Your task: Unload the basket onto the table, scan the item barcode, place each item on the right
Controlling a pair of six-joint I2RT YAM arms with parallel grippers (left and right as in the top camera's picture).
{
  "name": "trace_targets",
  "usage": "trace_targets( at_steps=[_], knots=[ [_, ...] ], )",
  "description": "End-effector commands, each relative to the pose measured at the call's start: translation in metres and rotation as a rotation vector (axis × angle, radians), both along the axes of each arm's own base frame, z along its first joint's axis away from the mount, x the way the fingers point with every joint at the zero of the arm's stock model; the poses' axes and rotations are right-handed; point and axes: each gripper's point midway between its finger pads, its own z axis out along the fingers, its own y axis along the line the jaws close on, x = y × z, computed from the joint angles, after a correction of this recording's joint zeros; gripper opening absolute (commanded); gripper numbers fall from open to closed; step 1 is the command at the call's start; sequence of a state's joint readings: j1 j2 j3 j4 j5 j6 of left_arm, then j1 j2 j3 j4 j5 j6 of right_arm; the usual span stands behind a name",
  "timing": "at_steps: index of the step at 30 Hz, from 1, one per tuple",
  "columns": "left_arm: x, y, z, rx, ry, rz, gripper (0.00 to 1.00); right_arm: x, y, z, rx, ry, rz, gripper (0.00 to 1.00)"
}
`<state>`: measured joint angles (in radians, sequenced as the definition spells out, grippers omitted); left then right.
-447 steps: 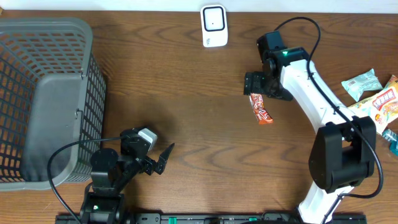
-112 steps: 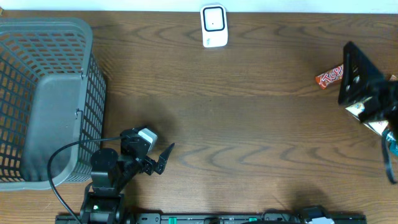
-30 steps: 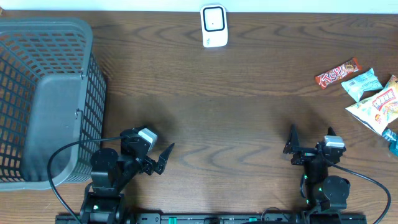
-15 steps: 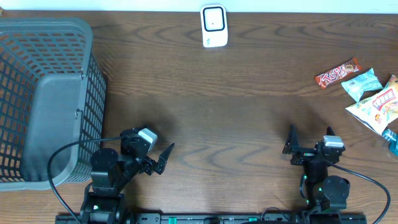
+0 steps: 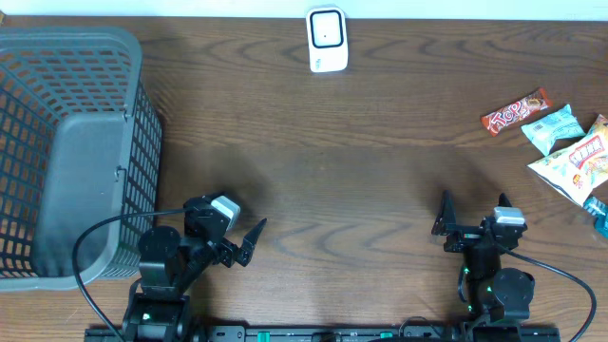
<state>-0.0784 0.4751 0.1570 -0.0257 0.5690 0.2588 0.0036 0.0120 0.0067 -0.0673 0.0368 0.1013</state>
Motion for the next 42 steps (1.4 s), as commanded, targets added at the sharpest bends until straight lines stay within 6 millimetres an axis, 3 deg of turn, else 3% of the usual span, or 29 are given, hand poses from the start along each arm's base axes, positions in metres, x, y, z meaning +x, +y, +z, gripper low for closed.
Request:
trace_targets(
  at_steps=[1, 33, 42],
  knots=[
    [0.001, 0.001, 0.0, -0.005, 0.0, 0.011, 0.98, 0.0, -0.003, 0.0, -0.009, 0.0, -0.009, 0.99],
    [0.001, 0.001, -0.001, -0.004, 0.004, 0.009, 0.98, 0.0, -0.003, 0.0, -0.009, 0.0, -0.009, 0.99],
    [-0.013, 0.007, -0.021, 0.019, 0.099, 0.039, 0.98, 0.0, -0.003, 0.0, -0.009, 0.0, -0.009, 0.99]
  ],
)
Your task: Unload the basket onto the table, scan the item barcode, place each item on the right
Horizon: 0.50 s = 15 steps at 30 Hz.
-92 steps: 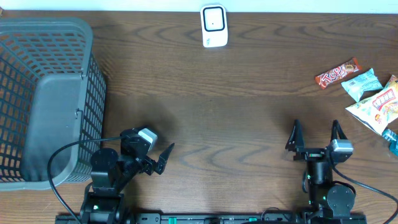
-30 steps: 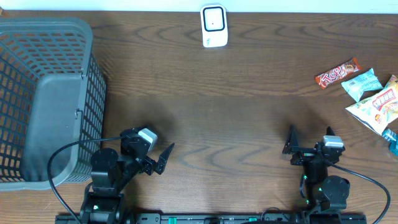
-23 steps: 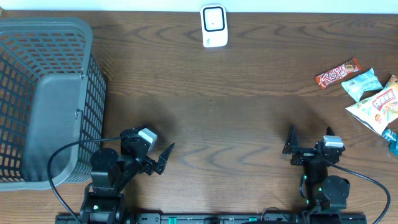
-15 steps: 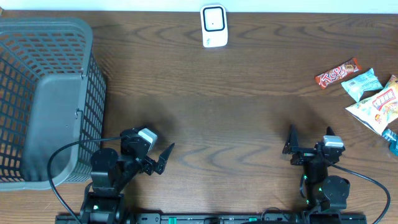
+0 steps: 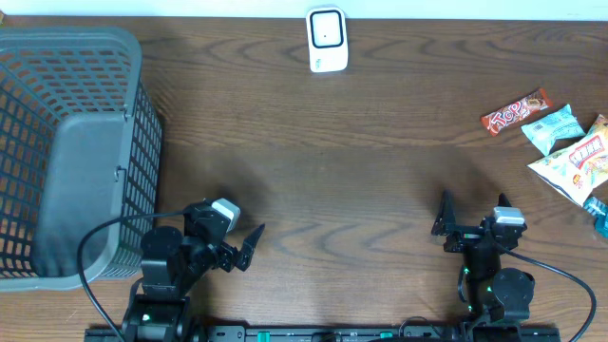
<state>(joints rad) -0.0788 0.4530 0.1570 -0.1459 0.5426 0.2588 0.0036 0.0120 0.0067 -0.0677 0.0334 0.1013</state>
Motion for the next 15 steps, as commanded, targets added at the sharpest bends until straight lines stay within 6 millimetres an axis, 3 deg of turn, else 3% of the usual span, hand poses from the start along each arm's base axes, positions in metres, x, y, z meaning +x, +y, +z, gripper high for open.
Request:
trace_targets(
  at_steps=[1, 5, 9, 11, 15],
  knots=[
    [-0.006, 0.003, -0.001, 0.0, 0.007, 0.016, 0.98, 0.0, -0.004, 0.0, -0.009, 0.0, -0.012, 0.99],
    [-0.009, 0.007, 0.004, 0.01, -0.024, 0.038, 0.98, 0.0, -0.004, 0.0, -0.009, 0.0, -0.012, 0.99],
    [0.0, 0.007, 0.041, -0.036, -0.186, 0.059, 0.98, 0.0, -0.004, 0.0, -0.009, 0.0, -0.012, 0.99],
    [0.009, 0.02, 0.065, -0.08, -0.273, 0.161, 0.98, 0.0, -0.004, 0.0, -0.009, 0.0, -0.012, 0.99],
    [0.017, 0.039, 0.076, -0.148, -0.312, 0.307, 0.98, 0.0, -0.004, 0.0, -0.009, 0.0, -0.012, 0.99]
  ],
)
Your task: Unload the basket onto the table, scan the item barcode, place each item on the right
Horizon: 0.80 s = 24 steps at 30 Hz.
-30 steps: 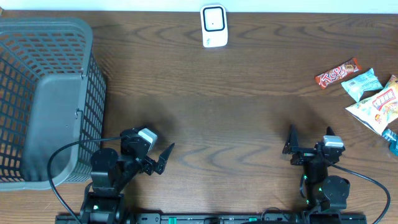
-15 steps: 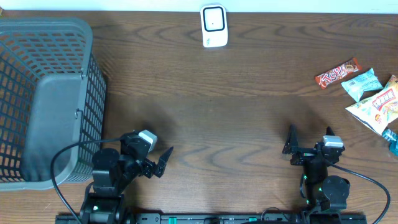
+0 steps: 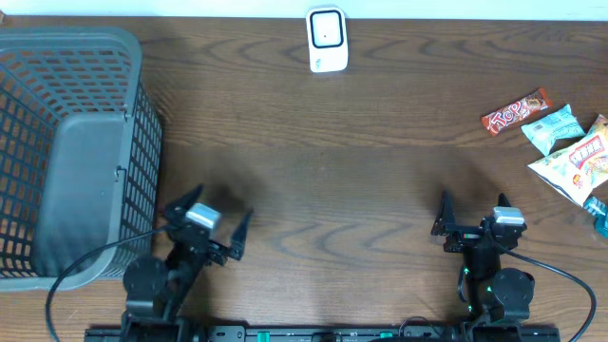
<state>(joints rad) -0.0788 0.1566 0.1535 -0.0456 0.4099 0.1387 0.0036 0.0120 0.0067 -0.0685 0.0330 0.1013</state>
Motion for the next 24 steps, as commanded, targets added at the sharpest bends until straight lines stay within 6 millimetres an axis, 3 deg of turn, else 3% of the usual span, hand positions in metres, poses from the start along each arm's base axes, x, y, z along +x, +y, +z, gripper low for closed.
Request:
trace_targets(
  at_steps=[1, 6, 16, 24],
  knots=[
    [0.008, 0.02, -0.005, -0.086, 0.012, 0.138, 0.98, 0.0, -0.004, 0.0, -0.009, -0.001, -0.013, 0.99],
    [0.01, 0.022, -0.002, -0.104, -0.107, 0.145, 0.98, 0.0, -0.004, 0.0, -0.009, -0.001, -0.013, 0.99],
    [0.011, 0.038, 0.004, -0.114, -0.146, 0.239, 0.98, 0.0, -0.004, 0.0, -0.009, -0.001, -0.013, 0.99],
    [0.01, 0.044, -0.038, -0.076, 0.019, 0.283, 0.98, 0.0, -0.004, 0.0, -0.009, -0.001, -0.013, 0.99]
  ],
)
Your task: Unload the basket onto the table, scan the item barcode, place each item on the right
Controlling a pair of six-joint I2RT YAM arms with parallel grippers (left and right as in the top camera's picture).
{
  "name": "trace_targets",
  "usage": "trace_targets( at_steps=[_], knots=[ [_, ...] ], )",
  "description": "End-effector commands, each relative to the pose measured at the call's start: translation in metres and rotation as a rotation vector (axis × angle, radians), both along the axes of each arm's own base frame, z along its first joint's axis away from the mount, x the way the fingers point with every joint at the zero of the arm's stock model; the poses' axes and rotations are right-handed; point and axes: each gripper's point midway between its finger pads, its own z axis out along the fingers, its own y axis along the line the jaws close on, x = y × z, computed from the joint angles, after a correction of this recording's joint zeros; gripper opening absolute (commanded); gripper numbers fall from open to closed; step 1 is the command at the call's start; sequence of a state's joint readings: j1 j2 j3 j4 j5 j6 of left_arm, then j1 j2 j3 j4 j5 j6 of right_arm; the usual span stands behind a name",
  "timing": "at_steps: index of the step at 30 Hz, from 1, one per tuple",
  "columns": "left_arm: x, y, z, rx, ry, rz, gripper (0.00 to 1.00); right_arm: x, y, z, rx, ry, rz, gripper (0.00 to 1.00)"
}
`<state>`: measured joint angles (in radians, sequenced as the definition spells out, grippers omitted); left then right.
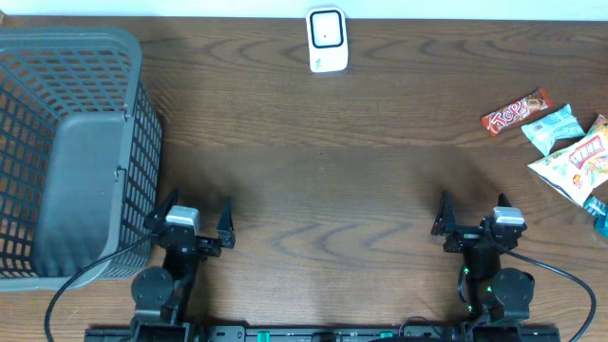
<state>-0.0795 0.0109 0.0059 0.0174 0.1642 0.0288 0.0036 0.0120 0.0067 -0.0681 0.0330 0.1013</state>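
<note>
The white barcode scanner (326, 39) stands at the table's far edge, centre. Snack items lie at the far right: a red Top bar (516, 110), a light blue packet (552, 127), a yellow-and-white chip bag (576, 164) and a blue wrapper (599, 215) cut by the frame edge. My left gripper (198, 207) is open and empty near the front edge, pointing straight ahead beside the basket. My right gripper (472, 211) is open and empty at the front right, well short of the snacks.
A large grey mesh basket (114, 43) fills the left side of the table, its wall close to the left arm. Cables trail from both arm bases along the front edge.
The left gripper has turned from a slight rightward slant to straight ahead and sits a little further left and lower. The right arm and all items have not moved.
The left gripper first lay slanted to the right near the front, empty. It stayed so, slightly drawn back, then stood more squarely, and now faces straight ahead by the basket. The right gripper stayed open in place throughout, and the snacks and scanner kept their places.
</note>
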Motion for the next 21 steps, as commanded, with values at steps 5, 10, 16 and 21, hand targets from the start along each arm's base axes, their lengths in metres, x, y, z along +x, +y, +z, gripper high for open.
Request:
trace_targets(
  at_steps=[5, 10, 16, 21],
  knots=[
    [-0.001, 0.013, -0.019, -0.001, 0.078, 0.08, 0.98, 0.0, -0.004, 0.0, -0.009, -0.001, -0.013, 0.99],
    [0.0, 0.02, -0.02, -0.008, 0.083, 0.117, 0.98, 0.0, -0.004, 0.0, -0.009, -0.001, -0.013, 0.99],
    [0.0, 0.022, -0.021, -0.049, 0.091, 0.137, 0.98, 0.0, -0.004, 0.0, -0.009, -0.001, -0.013, 0.99],
    [0.0, 0.023, -0.021, -0.049, 0.091, 0.14, 0.98, 0.0, -0.004, 0.0, -0.009, -0.001, -0.013, 0.99]
  ],
)
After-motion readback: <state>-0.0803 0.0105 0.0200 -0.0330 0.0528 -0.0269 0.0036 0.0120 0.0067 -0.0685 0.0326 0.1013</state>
